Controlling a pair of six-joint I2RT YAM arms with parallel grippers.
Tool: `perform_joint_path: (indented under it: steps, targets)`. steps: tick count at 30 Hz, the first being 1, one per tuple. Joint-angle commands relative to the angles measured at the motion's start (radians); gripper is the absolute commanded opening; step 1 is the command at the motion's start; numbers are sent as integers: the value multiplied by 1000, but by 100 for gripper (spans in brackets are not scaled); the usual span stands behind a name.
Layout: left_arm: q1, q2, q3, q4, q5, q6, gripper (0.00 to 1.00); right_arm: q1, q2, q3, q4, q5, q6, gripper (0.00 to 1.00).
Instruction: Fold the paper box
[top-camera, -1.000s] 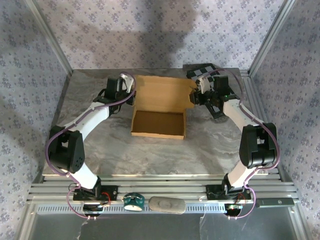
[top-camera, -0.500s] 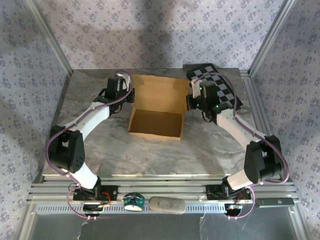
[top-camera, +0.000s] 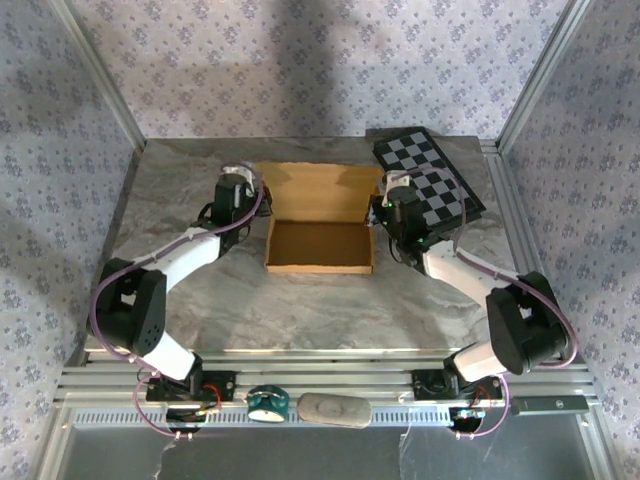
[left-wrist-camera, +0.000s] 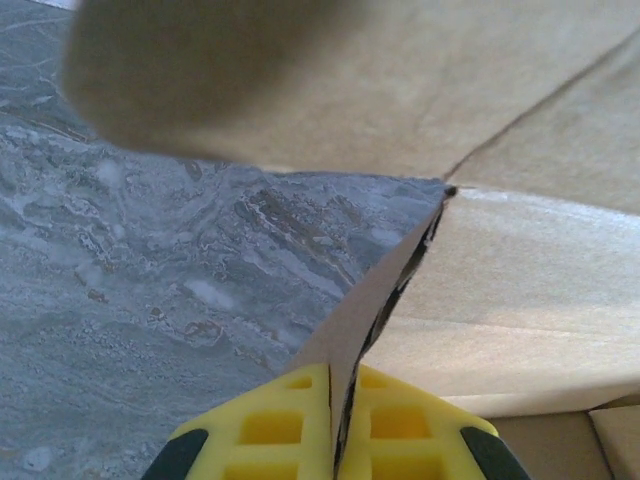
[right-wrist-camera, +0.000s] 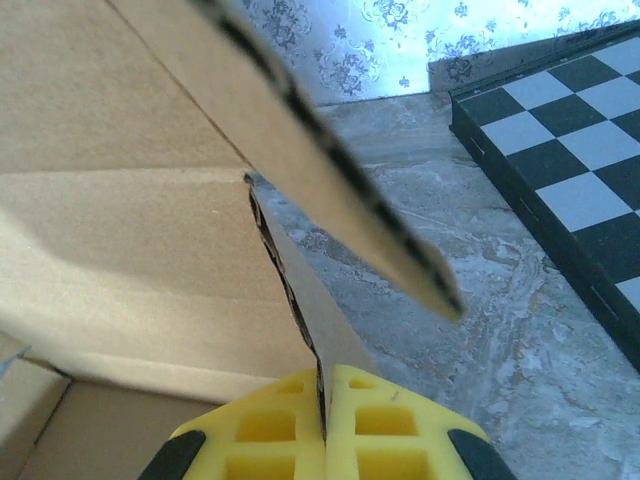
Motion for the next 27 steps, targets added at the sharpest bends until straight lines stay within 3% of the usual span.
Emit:
perform_joint_path:
  steps: [1,15,27]
  targets:
    - [-4,-40,-25,77,-9,-102,0,25,20,42,91,36,61,0]
    - [-33,-165,-266,186,-68,-233,7,60,-127,-170,84,53,71,0]
    - [-80,-238,-359,157,-135,-277,1,109,-152,-211,64,43,98,2]
